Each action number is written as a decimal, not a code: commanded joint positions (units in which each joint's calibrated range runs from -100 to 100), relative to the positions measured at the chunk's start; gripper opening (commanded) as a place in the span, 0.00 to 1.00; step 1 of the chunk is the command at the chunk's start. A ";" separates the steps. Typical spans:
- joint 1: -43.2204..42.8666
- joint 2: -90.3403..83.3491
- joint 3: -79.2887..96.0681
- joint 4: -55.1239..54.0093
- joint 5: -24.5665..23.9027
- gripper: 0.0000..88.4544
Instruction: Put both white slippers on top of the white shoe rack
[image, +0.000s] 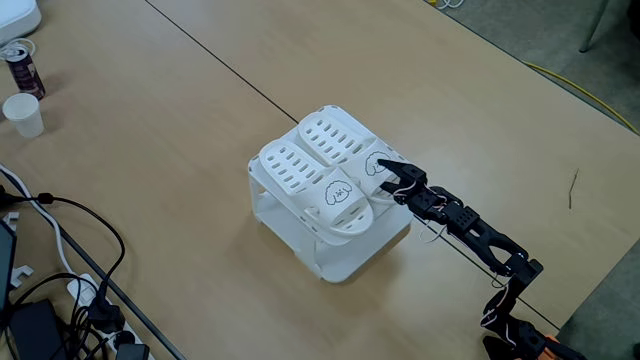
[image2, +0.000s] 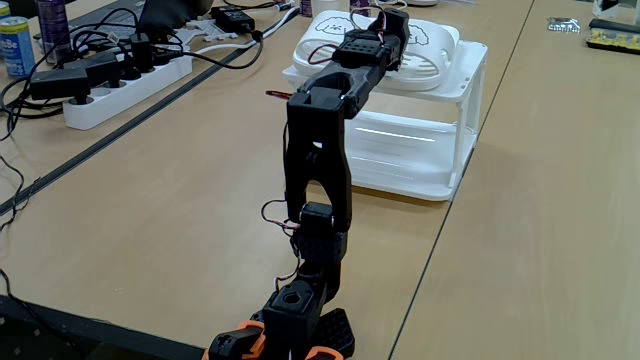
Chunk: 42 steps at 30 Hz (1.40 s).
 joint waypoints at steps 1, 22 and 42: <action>1.50 -5.90 -1.98 -0.64 0.42 0.26; 2.57 -26.35 19.13 -0.47 0.42 0.26; 1.91 -45.36 47.46 -0.21 0.42 0.01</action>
